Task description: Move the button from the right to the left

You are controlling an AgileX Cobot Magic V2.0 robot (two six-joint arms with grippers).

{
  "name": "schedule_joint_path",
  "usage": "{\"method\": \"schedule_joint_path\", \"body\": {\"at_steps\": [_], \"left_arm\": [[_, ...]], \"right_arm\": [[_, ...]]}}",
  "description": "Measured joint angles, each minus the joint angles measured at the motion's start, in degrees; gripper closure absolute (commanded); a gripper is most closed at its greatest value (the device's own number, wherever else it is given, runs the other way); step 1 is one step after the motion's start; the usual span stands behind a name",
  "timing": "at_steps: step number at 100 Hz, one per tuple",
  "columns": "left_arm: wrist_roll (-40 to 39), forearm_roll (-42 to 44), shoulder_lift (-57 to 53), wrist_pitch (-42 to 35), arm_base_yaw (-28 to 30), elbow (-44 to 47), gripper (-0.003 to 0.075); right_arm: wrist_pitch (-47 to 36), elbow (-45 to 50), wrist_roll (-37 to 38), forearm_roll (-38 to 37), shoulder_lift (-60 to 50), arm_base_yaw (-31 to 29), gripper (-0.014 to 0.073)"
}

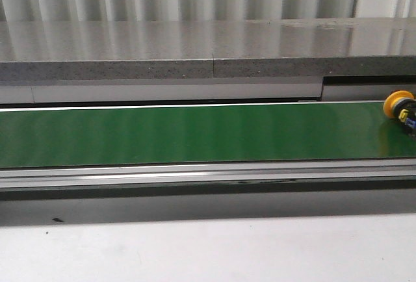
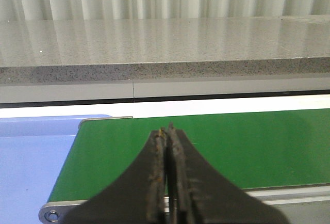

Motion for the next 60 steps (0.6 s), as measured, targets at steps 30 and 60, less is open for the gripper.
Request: {"method": "schedule_joint_path", "body": {"at_steps": [30, 60], "left_arm": [[0.00, 0.00, 0.00, 0.00, 0.00, 0.00, 0.0741], [0.00, 0.00, 0.00, 0.00, 0.00, 0.00, 0.0741]], "right_arm": [[-4.35, 9.26, 0.00, -0.02, -12.08, 0.00, 0.0643], [-8.31, 17.11, 0.00, 0.03, -25.29, 0.00, 0.0643]]}}
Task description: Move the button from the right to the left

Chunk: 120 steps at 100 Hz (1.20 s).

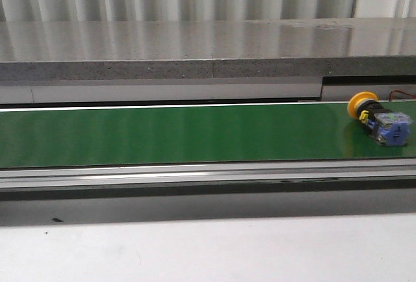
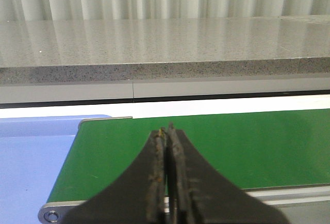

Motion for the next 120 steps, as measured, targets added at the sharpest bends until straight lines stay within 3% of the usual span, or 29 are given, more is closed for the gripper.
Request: {"method": "schedule_joint_path", "body": {"at_steps": [44, 68, 91, 120], "left_arm": [[0.00, 0.00, 0.00, -0.80, 0.00, 0.00, 0.0741], [0.00, 0.00, 0.00, -2.65, 0.00, 0.00, 0.0741], [0.00, 0.00, 0.00, -10.02, 0.00, -0.16, 0.0741], [0.00, 0.12, 3.03, 5.81, 0.00, -13.12, 0.0741]], "right_arm": [[-6.98, 13.67, -0.13, 0.38, -19.24, 0.00, 0.0643], [-11.38, 17.92, -0.13, 0.38, -21.36, 0.00, 0.0643], [-11.92, 17.92, -0.13, 0.38, -21.36, 0.00, 0.0643], [-12.05, 17.92, -0.13, 0.38, -21.36, 0.00, 0.0643]]}}
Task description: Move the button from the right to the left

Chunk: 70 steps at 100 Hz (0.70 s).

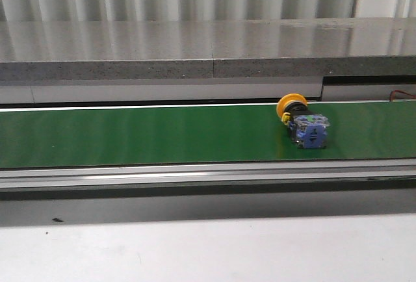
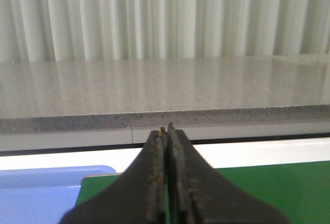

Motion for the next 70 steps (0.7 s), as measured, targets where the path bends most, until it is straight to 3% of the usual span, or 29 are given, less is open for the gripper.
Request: {"method": "schedule_joint_path", "body": {"at_steps": [27, 35, 44, 59, 64, 70], "left_arm": [[0.08, 1.90, 16.84, 19.28, 0.00, -14.60, 0.0739], [1.42, 3.02, 22.12, 23.64, 0.00, -17.49, 0.0701], [2.23, 3.51, 27.70, 25.78, 0.00, -20.05, 0.0542], [2.59, 3.56, 35.39, 26.38, 0.00, -23.59, 0.0130], [2.59, 3.66, 37.95, 26.38, 0.00, -24.43, 0.0057], [2.59, 3.52, 40.29, 25.69, 0.00, -24.98, 0.0027]], "right_arm": [[-0.09, 0.00, 0.00, 0.00, 0.00, 0.00, 0.0643], [-0.09, 0.00, -0.10, 0.00, 0.00, 0.00, 0.0643], [-0.09, 0.00, -0.10, 0.00, 0.00, 0.00, 0.0643], [-0.09, 0.00, -0.10, 0.00, 0.00, 0.00, 0.0643], [-0.09, 0.00, -0.10, 0.00, 0.00, 0.00, 0.0643], [-0.09, 0.00, -0.10, 0.00, 0.00, 0.00, 0.0643]]}}
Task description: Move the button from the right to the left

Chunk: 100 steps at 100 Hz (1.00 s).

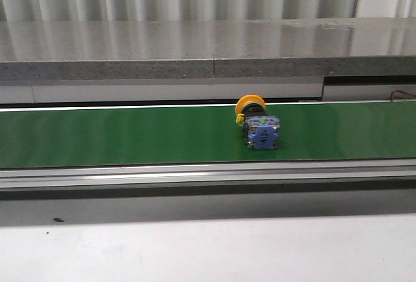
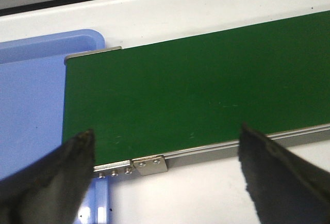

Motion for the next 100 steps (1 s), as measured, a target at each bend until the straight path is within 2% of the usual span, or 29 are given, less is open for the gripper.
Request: {"method": "schedule_joint_path", "body": {"at_steps": [15, 26, 48, 69, 100], "left_arm": [[0.00, -4.01, 4.66, -2.38, 0.00, -0.38, 0.0029], [0.00, -11.10, 7.31, -3.24, 0.00, -0.91, 0.0030], [0.00, -18.75, 16.47, 4.12, -0.14, -7.51, 0.0083], [-3.77, -19.13, 25.70, 9.64, -3.86, -15.96, 0.0083], [-11.96, -13.88, 38.69, 13.56, -14.52, -27.58, 0.0083]], "right_arm": [[0.00, 0.00, 0.00, 0.00, 0.00, 0.00, 0.0643], [0.00, 0.00, 0.00, 0.00, 0.00, 0.00, 0.0643], [0.00, 0.00, 0.00, 0.00, 0.00, 0.00, 0.0643], [0.00, 0.00, 0.00, 0.00, 0.00, 0.00, 0.0643], [0.00, 0.00, 0.00, 0.00, 0.00, 0.00, 0.0643]]}}
